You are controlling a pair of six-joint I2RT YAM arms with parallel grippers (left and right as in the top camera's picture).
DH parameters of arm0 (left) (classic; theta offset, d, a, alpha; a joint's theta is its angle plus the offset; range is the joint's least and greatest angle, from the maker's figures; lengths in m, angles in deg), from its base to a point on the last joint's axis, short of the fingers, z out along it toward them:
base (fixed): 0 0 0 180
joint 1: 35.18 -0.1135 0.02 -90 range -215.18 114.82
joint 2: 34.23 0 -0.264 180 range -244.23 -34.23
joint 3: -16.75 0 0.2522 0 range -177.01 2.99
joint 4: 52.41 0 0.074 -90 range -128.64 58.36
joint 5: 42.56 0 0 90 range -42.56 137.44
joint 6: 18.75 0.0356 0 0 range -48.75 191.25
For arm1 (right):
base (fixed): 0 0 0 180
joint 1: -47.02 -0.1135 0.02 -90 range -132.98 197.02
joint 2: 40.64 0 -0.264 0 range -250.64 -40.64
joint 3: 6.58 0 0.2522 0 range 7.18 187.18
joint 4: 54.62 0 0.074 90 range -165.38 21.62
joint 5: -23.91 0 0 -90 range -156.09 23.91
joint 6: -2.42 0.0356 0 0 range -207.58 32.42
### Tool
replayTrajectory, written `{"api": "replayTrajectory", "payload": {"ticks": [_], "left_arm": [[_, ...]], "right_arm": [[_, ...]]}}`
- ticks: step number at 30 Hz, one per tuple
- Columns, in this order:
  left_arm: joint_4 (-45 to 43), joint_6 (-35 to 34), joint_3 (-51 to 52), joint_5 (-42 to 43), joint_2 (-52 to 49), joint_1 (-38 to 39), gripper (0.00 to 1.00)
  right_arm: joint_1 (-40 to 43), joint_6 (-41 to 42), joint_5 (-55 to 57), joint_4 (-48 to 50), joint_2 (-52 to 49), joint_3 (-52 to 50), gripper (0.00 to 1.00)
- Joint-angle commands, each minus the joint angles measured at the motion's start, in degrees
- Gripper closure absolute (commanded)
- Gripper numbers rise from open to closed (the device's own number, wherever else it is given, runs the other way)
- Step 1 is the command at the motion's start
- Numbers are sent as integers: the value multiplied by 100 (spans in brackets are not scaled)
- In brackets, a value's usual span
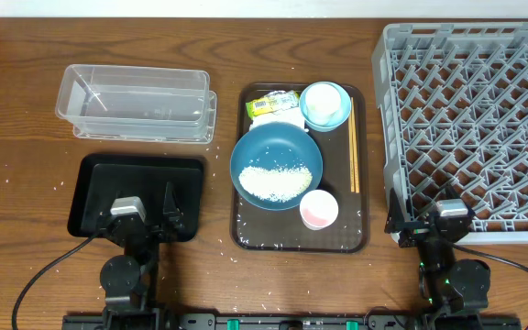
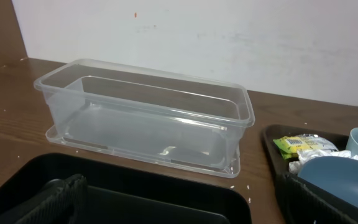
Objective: Sort waste into correct bins and load items into the dishwasher rack
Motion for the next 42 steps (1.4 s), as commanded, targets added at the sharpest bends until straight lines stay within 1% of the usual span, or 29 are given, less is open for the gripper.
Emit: {"api": "replayTrajectory", "payload": {"ticks": [1, 33, 35, 38, 42], "left_arm": [[216, 76, 105, -28, 0, -2, 2], [216, 74, 105, -28, 0, -2, 2], [216, 74, 105, -28, 0, -2, 2], [216, 76, 105, -28, 0, -2, 2], [216, 74, 105, -28, 0, -2, 2]], "right_arm": [[70, -74, -20, -24, -2, -9, 1], [70, -48, -52, 68, -2, -9, 1], [70, 334, -413, 160, -2, -9, 1], [70, 1272, -1390, 181, -2, -9, 1], [70, 2188, -1679, 953, -2, -9, 1]]}}
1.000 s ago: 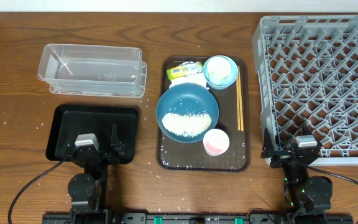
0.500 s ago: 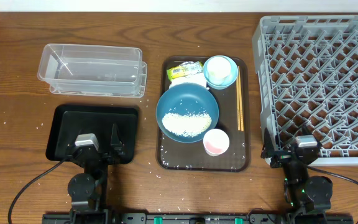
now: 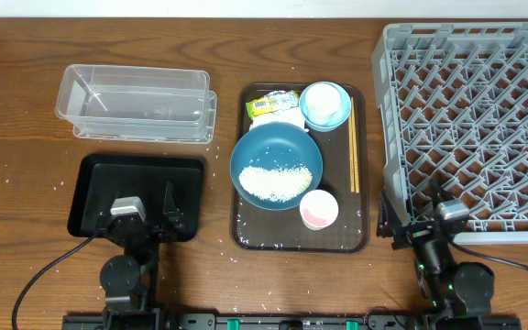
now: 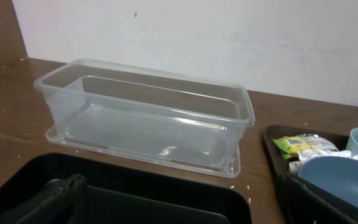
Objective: Sort waste into correct bins and load items into the dishwasher rack
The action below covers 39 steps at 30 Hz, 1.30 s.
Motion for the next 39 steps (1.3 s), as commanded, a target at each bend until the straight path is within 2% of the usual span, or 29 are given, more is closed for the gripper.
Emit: {"api": "replayTrajectory", "payload": {"ticks": [1, 5, 12, 15, 20, 24, 29, 34, 39], "left_arm": [[214, 72, 105, -28, 0, -2, 2], [216, 74, 105, -28, 0, -2, 2], [216, 72, 105, -28, 0, -2, 2], [214, 72, 105, -28, 0, -2, 2], [216, 74, 105, -28, 0, -2, 2], [216, 72, 105, -28, 0, -2, 2], [216, 74, 105, -28, 0, -2, 2], [216, 74, 105, -28, 0, -2, 2], [216, 74, 105, -28, 0, -2, 2]], "right_arm": [[70, 1250, -588, 444, 13, -4, 1], [70, 2065, -551, 1244, 13, -4, 1], [70, 2179, 457, 2317, -131, 173, 1], [68, 1904, 470, 2315, -623, 688, 1], [68, 942, -387, 2133, -2323, 2098, 1], [50, 391, -1432, 1416, -4098, 3696, 1], [-468, -717, -1731, -752, -6196, 6192, 1], [-1355, -1447, -319, -2970, -7971, 8708, 1], [-2050, -1832, 1397, -4498, -9547, 10839, 1]]}}
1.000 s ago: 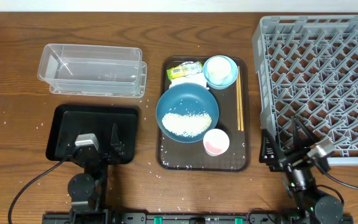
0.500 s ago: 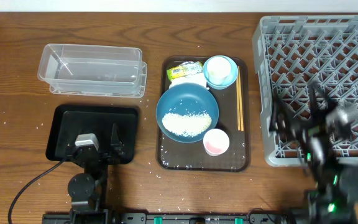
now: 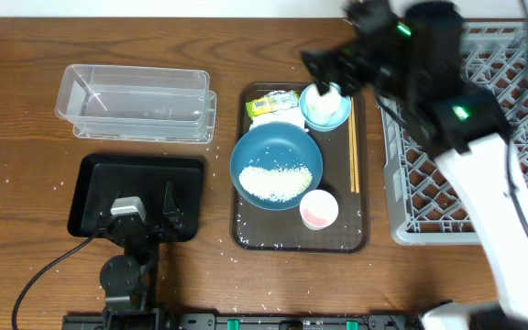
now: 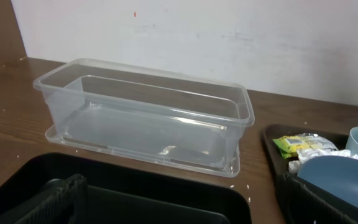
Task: Sort waste into correct bins and load items into the dishwasher rack
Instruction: 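Reach the right gripper to the white cup in the blue bowl and grasp it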
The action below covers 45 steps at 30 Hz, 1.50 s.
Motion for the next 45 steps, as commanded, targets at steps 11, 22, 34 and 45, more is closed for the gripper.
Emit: {"api": "replayTrajectory", "payload": {"ticks": [11, 22, 34, 45], "left_arm": [[210, 74, 105, -48, 7, -2, 2], [212, 72, 105, -48, 7, -2, 2], [210, 72, 105, -48, 7, -2, 2], [210, 74, 105, -48, 7, -2, 2]], "right_arm": [[-514, -334, 776, -1899, -2706, 2356, 1], [-483, -238, 407, -2684, -3532, 2354, 1], [-474, 1005, 1462, -2876, -3628, 2223, 43], [-459, 1274, 1803, -1821, -3628, 1338, 42]]}}
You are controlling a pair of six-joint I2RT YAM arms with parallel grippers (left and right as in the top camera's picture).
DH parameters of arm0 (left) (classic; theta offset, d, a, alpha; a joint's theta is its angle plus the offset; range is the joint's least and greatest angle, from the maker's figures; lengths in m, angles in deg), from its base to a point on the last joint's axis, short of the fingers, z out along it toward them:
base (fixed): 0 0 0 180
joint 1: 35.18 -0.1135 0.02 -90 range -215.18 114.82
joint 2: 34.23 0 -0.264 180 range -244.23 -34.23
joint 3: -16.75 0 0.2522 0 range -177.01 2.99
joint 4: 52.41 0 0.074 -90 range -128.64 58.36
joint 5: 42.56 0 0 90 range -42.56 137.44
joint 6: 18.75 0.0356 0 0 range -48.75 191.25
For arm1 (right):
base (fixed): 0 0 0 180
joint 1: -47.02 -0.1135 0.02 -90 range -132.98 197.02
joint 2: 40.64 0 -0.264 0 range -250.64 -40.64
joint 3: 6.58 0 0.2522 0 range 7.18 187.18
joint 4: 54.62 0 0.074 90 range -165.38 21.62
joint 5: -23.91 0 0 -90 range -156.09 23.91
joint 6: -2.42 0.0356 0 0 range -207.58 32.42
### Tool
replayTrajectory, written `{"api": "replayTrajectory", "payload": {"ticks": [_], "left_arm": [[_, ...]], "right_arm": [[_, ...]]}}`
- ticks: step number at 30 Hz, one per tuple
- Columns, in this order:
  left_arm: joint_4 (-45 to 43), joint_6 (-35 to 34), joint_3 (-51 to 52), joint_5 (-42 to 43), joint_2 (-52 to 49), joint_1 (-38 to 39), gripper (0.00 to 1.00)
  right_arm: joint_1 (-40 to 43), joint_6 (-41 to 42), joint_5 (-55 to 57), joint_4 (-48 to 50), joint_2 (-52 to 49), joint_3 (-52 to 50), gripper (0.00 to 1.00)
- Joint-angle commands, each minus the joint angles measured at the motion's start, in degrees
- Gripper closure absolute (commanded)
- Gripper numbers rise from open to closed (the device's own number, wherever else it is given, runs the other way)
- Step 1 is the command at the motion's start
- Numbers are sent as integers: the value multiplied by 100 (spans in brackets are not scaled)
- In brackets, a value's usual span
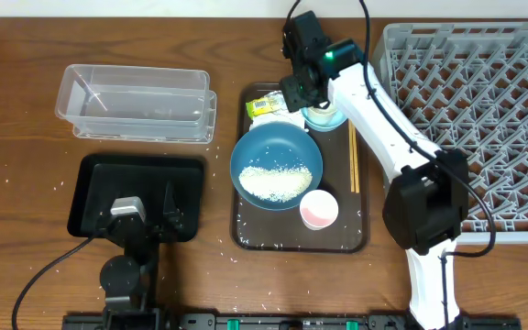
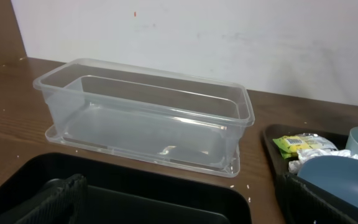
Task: Sort waste into correct bins and load items into the dishwasher rack
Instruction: 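Reach the right gripper to the white cup in the blue bowl and grasp it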
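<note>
A brown tray (image 1: 246,225) holds a blue plate of rice (image 1: 276,167), a light blue cup (image 1: 328,112), a pink cup (image 1: 319,210), chopsticks (image 1: 353,156), a yellow-green wrapper (image 1: 266,104) and white crumpled paper (image 1: 289,120). My right gripper (image 1: 299,97) hangs over the tray's far end, between the wrapper and the light blue cup; its jaws are not readable from above. My left gripper (image 1: 145,213) rests open at the near left over the black bin (image 1: 94,179), holding nothing. The wrapper (image 2: 297,144) and cup also show in the left wrist view.
A clear plastic bin (image 1: 136,103) stands at the far left, behind the black bin (image 2: 142,196). The grey dishwasher rack (image 1: 484,119) fills the right side. Rice grains lie scattered on the wood around the tray.
My right arm has come lower and further left over the tray's far end, its gripper now beside the wrapper and light blue cup. The left arm and all objects are unmoved.
Both arms first rested at the table's near edge, the right one by the rack's front corner. It then shifted slightly left. Later it was stretched high over the tray's far end. Now it sits low by the wrapper and cup.
</note>
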Motion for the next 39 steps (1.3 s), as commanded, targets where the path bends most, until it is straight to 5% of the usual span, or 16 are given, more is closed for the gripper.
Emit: {"api": "replayTrajectory", "payload": {"ticks": [1, 22, 30, 39], "left_arm": [[212, 74, 105, -50, 4, -2, 2], [212, 72, 105, -50, 4, -2, 2], [212, 72, 105, -50, 4, -2, 2], [210, 74, 105, -50, 4, -2, 2]], "right_arm": [[15, 323, 208, 188, -17, -313, 43], [-2, 420, 269, 723, -15, -807, 61], [0, 420, 267, 599, -15, -557, 96], [48, 417, 271, -35, -13, 138, 99]]}}
